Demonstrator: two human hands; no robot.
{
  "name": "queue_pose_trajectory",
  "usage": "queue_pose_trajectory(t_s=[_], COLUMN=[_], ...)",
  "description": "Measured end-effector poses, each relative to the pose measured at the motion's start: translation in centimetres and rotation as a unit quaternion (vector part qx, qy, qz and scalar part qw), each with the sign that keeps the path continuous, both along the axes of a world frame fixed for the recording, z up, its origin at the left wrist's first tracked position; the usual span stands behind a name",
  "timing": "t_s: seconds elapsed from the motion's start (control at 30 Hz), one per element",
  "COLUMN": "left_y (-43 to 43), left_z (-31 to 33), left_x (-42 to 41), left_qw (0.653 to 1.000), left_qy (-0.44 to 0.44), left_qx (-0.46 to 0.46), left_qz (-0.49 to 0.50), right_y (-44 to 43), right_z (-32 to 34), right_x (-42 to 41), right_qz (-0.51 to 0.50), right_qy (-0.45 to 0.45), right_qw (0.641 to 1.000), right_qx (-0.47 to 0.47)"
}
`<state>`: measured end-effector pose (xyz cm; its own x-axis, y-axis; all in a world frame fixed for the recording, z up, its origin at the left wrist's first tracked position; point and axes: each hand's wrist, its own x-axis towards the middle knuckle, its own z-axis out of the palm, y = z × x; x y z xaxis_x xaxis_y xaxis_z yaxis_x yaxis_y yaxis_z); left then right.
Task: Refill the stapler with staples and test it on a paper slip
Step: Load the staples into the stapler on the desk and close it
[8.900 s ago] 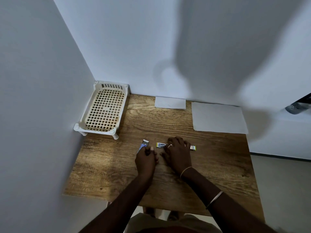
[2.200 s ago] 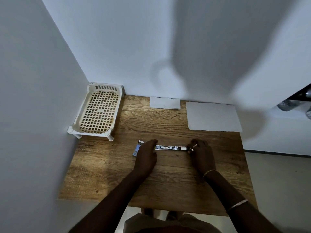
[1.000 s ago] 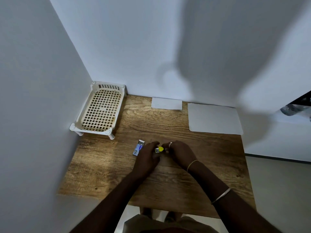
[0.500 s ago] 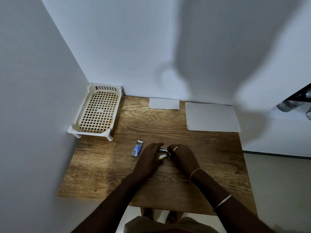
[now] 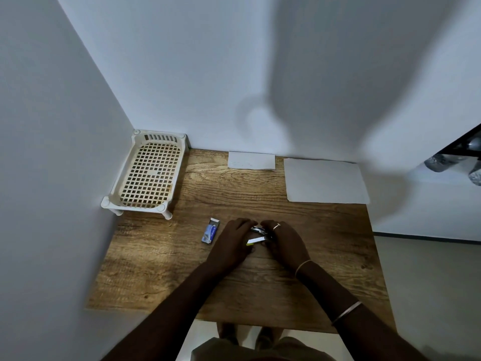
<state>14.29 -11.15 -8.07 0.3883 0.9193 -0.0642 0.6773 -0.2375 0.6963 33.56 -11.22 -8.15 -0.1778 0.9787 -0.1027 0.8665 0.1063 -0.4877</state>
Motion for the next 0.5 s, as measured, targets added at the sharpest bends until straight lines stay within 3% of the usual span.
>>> queue_pose_trajectory(t_s=[0.3, 0.5], left_y=[-0.1, 0.1], left_z=[-0.3, -0.3], left_x=[-1.0, -1.2], left_qw=[1.000, 0.998], left_qy=[0.007, 0.000], left_qx=[0.008, 0.052], left_qz=[0.006, 0.022], right_y=[-0.2, -0.1], right_z=[-0.5, -0.5], right_x=[1.3, 2.1], right_qz=[0.023, -0.014], right_qy=[-0.023, 0.008], right_qw=[0.999, 1.000], right_qx=[0.012, 0.013])
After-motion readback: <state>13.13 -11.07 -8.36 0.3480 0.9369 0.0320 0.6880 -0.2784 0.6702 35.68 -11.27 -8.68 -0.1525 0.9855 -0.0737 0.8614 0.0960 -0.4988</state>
